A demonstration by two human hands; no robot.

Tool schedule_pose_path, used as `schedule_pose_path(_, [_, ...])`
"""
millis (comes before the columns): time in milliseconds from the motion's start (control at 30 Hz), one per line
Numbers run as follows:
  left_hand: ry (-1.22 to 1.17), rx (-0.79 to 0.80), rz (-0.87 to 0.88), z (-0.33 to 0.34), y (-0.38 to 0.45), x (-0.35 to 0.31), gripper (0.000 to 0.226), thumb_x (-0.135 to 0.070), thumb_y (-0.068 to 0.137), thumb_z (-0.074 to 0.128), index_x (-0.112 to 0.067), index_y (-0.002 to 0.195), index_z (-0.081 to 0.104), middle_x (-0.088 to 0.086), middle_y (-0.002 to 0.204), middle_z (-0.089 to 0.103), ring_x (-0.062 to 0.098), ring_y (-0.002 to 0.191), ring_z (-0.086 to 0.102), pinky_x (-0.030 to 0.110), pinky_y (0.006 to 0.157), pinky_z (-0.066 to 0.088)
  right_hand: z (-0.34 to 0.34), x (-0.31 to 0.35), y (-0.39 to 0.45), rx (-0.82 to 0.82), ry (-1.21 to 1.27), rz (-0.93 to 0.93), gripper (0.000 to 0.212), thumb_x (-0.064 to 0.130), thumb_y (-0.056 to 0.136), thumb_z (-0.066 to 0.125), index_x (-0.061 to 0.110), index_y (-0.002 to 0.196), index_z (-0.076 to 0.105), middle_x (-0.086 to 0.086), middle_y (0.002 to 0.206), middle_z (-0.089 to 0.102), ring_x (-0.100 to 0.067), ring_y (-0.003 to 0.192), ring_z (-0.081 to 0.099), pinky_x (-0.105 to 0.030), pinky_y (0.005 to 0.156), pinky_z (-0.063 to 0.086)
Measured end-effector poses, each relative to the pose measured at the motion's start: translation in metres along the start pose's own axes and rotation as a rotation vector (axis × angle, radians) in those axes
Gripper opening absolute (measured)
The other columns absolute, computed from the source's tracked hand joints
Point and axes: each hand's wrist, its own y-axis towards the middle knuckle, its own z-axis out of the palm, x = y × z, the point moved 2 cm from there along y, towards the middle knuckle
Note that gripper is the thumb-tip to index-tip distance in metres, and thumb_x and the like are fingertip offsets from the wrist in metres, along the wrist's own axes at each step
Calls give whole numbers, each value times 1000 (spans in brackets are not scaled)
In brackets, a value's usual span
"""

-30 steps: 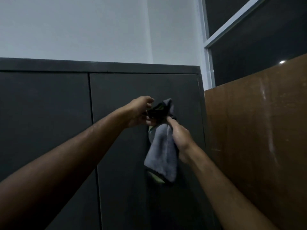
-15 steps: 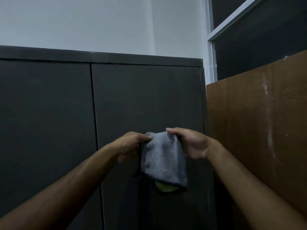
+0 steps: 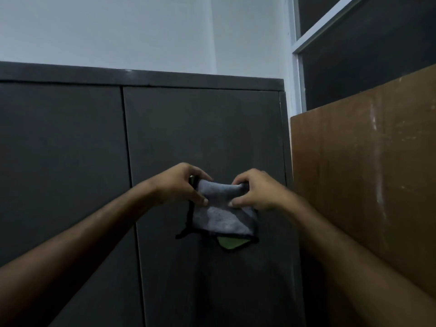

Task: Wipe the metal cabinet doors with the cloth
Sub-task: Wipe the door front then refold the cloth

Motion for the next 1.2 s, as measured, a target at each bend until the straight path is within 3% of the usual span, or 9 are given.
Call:
schedule_pose_path(100, [211, -131, 96, -15, 3, -9, 22, -14, 87, 83, -24, 105, 76, -6, 98, 73, 9, 90, 71, 19, 70, 58, -3, 14, 13, -150, -83, -106, 17, 35, 81, 79, 22, 88, 70, 4, 98, 56, -11, 91, 52, -26, 66, 48])
schedule_pose_path(200, [123, -209, 135, -34, 8, -10, 11, -16, 94, 75, -18, 104, 71, 1, 98, 72, 15, 89, 70, 23, 72, 58, 0, 18, 30, -83, 362, -65, 26, 30, 87, 78, 9, 98, 70, -2, 91, 71, -15, 85, 68, -33, 72, 55])
schedule_pose_path(367, [-254, -302, -15, -42, 9, 0, 33, -35, 96, 76, -15, 119, 63, 12, 109, 74, 23, 94, 74, 31, 69, 61, 13, 27, 41, -76, 978, 10, 37, 31, 94, 73, 8, 120, 60, -10, 109, 73, -18, 92, 73, -31, 75, 60])
schedule_pose_path(567, [-34, -428, 38, -27, 7, 20, 35, -50, 95, 72, -25, 117, 63, -7, 106, 72, 8, 97, 71, 27, 77, 60, 24, 32, 48, -92, 1257, 84, 32, 22, 102, 63, -5, 118, 67, -24, 111, 74, -34, 103, 73, -44, 94, 58])
schedule_pose_path(667, [131, -599, 169, -36, 0, 30, 32, -45, 96, 72, -23, 118, 65, -11, 107, 69, 4, 97, 67, 27, 81, 58, 22, 39, 55, -372, 1358, 119, 27, 22, 101, 64, -2, 113, 69, -23, 106, 75, -34, 102, 74, -48, 93, 60])
schedule_pose_path(833, [566, -926, 265, -76, -15, 60, 38, -43, 97, 55, -17, 123, 63, 2, 125, 59, 20, 117, 53, 37, 99, 41, 18, 82, 86, -964, 1044, -30, 23, 39, 104, 54, 21, 112, 65, 2, 104, 72, -9, 98, 70, -41, 90, 60])
schedule_pose_path(933, [654, -1037, 235, -98, -20, 77, 46, -40, 100, 48, -13, 137, 56, 9, 144, 53, 27, 135, 47, 41, 112, 34, 29, 105, 125, -1191, 552, -219, 31, 43, 102, 51, 22, 119, 67, -5, 120, 64, -26, 109, 63, -49, 91, 53])
schedule_pose_path(1033, [661, -1064, 287, -108, -19, 93, 53, -39, 106, 39, -9, 148, 51, 10, 154, 50, 28, 144, 44, 41, 120, 28, 60, 134, 172, -1133, 124, -271, 38, 42, 101, 50, 27, 133, 65, -16, 148, 50, -45, 138, 44, -60, 114, 33])
schedule_pose_path(1200, [583, -1058, 370, -107, -18, 106, 60, -39, 109, 32, -6, 157, 40, 12, 161, 43, 26, 150, 39, 46, 126, 27, 135, 139, 148, -823, -316, -764, 50, 34, 101, 48, 21, 149, 52, -15, 164, 33, -39, 155, 20, -58, 123, 20])
